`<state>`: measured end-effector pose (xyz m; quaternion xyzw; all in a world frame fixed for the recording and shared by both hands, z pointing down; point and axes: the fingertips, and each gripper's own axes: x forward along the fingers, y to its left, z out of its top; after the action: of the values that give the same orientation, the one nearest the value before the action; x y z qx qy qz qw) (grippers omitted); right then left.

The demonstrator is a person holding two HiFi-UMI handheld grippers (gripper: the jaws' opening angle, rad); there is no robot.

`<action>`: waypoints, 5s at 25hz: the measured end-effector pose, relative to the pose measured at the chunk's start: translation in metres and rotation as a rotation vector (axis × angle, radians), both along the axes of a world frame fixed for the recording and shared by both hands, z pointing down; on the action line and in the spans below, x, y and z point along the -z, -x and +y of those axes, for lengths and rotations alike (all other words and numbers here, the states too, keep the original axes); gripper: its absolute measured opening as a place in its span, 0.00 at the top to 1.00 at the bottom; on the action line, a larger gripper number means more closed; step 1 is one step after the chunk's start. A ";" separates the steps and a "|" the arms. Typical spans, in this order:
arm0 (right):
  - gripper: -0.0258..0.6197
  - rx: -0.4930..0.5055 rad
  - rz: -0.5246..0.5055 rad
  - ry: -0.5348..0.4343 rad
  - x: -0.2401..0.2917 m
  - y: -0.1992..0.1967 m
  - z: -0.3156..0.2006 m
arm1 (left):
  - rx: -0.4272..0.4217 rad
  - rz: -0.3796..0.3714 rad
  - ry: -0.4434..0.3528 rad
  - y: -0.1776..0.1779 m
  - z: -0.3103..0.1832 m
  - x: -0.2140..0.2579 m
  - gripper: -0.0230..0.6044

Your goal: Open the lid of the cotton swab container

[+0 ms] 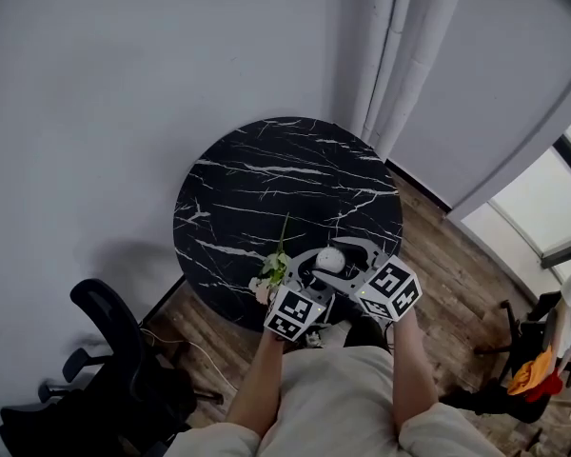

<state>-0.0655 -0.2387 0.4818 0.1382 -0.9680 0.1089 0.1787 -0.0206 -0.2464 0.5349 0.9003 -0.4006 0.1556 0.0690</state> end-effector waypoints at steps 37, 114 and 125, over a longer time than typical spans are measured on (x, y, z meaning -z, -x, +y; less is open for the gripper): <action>0.51 -0.516 0.061 -0.239 0.015 -0.082 -0.083 | 0.018 -0.022 0.003 0.004 -0.010 0.004 0.54; 0.91 -0.457 -0.065 0.001 -0.033 -0.071 -0.055 | 0.366 0.050 0.040 0.074 -0.027 -0.012 0.54; 0.91 -0.452 -0.041 -0.003 -0.039 -0.071 -0.054 | 0.350 0.042 0.037 0.071 -0.028 -0.014 0.54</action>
<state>0.0058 -0.2923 0.5210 0.3498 -0.9160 0.1476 0.1298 -0.0918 -0.2744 0.5490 0.8185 -0.5466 0.1299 0.1200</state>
